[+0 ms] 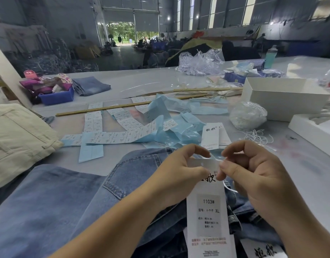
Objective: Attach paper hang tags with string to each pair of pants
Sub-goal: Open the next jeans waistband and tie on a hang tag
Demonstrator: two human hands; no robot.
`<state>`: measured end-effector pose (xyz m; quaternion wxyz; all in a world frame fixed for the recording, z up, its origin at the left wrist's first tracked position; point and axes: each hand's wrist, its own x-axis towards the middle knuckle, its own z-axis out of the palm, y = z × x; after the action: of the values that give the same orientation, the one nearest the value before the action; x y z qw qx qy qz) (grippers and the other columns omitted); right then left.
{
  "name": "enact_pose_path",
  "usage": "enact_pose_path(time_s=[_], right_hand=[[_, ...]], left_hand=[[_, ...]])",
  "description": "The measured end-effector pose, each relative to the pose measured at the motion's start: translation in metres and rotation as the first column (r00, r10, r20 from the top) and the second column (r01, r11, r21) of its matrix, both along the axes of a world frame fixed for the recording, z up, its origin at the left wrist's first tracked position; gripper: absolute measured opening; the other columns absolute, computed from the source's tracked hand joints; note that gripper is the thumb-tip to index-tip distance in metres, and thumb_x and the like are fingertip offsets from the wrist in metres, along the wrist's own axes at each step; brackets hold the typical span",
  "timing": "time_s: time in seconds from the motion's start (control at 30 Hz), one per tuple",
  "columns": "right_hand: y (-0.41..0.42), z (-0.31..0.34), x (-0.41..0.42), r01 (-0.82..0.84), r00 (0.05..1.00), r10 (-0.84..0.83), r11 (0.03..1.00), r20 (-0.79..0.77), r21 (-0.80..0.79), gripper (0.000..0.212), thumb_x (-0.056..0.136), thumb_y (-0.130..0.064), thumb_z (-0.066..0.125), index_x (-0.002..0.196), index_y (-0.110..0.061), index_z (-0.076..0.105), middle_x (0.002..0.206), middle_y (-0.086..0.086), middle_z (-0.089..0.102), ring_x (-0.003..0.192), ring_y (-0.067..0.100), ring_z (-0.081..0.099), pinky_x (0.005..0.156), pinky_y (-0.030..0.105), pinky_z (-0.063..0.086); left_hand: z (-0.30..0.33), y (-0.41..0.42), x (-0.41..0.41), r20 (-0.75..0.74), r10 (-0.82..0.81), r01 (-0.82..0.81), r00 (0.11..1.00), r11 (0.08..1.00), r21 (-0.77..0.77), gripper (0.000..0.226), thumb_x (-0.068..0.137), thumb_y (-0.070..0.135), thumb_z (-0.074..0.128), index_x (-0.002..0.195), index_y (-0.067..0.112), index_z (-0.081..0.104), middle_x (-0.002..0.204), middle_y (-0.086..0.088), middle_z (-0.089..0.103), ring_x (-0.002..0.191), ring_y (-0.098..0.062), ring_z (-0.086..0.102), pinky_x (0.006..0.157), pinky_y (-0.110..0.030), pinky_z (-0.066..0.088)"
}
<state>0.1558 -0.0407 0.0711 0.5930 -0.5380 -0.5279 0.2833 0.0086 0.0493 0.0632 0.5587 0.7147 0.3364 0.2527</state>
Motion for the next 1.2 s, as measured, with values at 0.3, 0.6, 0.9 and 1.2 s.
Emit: enact_pose_path(time_s=[0.3, 0.6, 0.9, 1.2], right_hand=[[0.003, -0.008, -0.005, 0.07, 0.985, -0.067, 0.997, 0.162, -0.014, 0.016, 0.082, -0.015, 0.073, 0.082, -0.032, 0.076, 0.071, -0.002, 0.074, 0.048, 0.004, 0.059, 0.047, 0.011, 0.044], [0.004, -0.012, -0.012, 0.17, 0.957, -0.17, 0.985, 0.233, 0.023, 0.022, 0.08, -0.008, 0.075, 0.079, -0.029, 0.067, 0.072, -0.005, 0.066, 0.057, 0.008, 0.057, 0.053, 0.017, 0.046], [0.005, -0.015, -0.011, 0.145, 0.959, -0.143, 0.989, 0.243, 0.012, 0.036, 0.083, 0.001, 0.065, 0.093, -0.031, 0.052, 0.072, -0.005, 0.063, 0.054, 0.001, 0.052, 0.05, 0.009, 0.041], [0.005, -0.021, -0.009, 0.133, 0.931, -0.133, 0.991, 0.341, 0.021, 0.04, 0.08, 0.002, 0.065, 0.09, -0.034, 0.051, 0.066, -0.001, 0.06, 0.058, 0.022, 0.052, 0.054, 0.025, 0.043]], left_hand=[[0.001, -0.002, -0.004, 0.004, 0.002, -0.003, 1.0, 0.999, 0.048, 0.033, 0.075, 0.032, 0.067, 0.108, 0.032, 0.064, 0.099, -0.005, 0.071, 0.095, -0.024, 0.067, 0.094, -0.049, 0.052], [-0.002, -0.004, -0.003, -0.002, -0.014, 0.014, 1.0, 0.994, 0.108, 0.015, 0.084, 0.025, 0.072, 0.097, 0.019, 0.069, 0.092, -0.004, 0.074, 0.09, -0.027, 0.069, 0.087, -0.053, 0.054], [0.0, -0.007, -0.005, -0.011, -0.12, 0.121, 0.993, 0.989, 0.089, 0.031, 0.074, 0.02, 0.056, 0.102, 0.019, 0.068, 0.1, -0.015, 0.07, 0.095, -0.039, 0.064, 0.084, -0.057, 0.051], [-0.002, -0.011, -0.002, -0.046, -0.231, 0.234, 0.972, 0.968, 0.087, 0.043, 0.074, 0.016, 0.045, 0.11, 0.018, 0.069, 0.095, -0.023, 0.068, 0.074, -0.022, 0.052, 0.069, -0.04, 0.043]])
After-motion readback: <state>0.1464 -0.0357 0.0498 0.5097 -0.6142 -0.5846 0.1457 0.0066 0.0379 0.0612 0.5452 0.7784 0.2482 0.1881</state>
